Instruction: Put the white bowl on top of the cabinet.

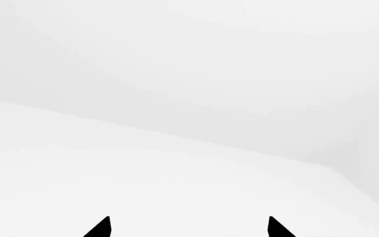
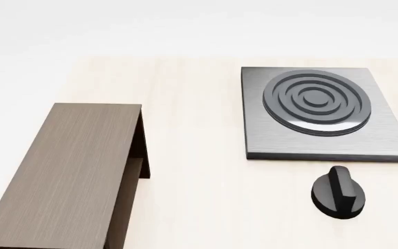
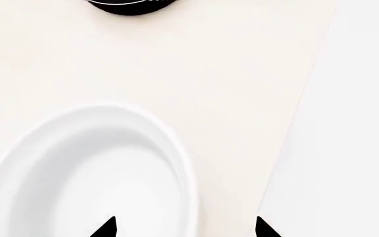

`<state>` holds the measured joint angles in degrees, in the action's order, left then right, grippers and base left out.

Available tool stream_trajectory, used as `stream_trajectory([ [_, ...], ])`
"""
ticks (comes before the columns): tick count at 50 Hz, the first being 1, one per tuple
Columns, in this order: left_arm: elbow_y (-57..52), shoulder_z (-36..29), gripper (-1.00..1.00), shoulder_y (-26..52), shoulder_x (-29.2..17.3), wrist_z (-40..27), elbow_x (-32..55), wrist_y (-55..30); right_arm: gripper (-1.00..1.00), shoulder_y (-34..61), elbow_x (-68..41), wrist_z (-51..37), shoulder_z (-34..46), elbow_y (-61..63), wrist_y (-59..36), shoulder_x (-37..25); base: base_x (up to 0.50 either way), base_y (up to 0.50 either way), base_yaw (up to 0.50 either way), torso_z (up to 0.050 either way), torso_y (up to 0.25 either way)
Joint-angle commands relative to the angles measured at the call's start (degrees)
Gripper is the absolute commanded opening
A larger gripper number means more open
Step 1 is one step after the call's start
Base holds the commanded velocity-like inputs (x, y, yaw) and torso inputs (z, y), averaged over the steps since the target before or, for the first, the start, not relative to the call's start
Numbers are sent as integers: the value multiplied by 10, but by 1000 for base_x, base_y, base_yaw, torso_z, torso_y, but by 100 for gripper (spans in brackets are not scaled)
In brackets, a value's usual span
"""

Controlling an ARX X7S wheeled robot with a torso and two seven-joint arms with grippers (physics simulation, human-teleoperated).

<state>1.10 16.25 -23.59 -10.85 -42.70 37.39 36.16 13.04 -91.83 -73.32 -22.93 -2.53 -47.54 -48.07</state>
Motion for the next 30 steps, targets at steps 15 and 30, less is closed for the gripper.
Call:
stream_trajectory([
  [15, 0, -4, 100, 0, -3, -6, -3, 0, 100, -27, 3, 10, -14, -22, 15, 16, 0, 0, 0, 0, 0],
  [30, 4, -7, 100, 2, -4, -8, -6, 1, 100, -30, 5, 29, -2, -57, 14, 29, 0, 0, 0, 0, 0],
])
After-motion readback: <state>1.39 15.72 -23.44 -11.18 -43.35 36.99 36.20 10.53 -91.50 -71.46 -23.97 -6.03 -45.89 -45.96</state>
